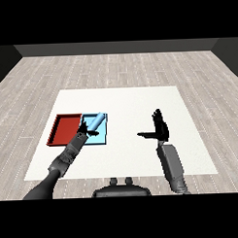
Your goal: Pick the blue can and put it in the blue box
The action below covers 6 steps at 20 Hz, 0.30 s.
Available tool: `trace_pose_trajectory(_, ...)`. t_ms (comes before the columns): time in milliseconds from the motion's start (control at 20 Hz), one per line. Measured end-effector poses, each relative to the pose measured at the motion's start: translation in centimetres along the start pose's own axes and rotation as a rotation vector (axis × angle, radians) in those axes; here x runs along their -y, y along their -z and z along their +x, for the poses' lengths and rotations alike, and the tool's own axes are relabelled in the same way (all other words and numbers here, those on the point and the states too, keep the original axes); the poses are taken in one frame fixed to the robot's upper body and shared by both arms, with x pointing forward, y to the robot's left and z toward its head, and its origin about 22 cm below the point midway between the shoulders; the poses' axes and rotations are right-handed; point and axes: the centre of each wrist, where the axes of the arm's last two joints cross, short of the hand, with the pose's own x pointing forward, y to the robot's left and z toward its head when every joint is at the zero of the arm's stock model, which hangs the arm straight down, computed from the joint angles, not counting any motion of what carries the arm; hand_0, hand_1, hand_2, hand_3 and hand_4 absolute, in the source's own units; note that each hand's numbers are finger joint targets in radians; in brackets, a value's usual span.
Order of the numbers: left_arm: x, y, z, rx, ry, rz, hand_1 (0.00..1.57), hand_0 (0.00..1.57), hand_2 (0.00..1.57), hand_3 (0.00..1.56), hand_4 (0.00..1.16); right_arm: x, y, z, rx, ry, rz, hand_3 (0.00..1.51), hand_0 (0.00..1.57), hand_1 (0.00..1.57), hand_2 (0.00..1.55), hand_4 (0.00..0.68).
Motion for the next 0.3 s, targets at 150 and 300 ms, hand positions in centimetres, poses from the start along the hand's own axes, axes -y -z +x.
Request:
trace_pose_trajectory(150,-0.4,-0.1,0.5,0.103,-0.123,0.163,0.00,0.00,0.00,0.00,0.00,0.2,0.0,-0.1,0.003,-0.019,0.007,0.00,0.00,0.00,0.00,0.000)
trace_pose_trajectory(300,-1.4,-0.6,3.1,0.303,-0.274,0.252,0.00,0.00,0.00,0.00,0.00,0.1,0.3,0.3,0.013,-0.043,0.019,0.00,0.00,0.00,0.00,0.000)
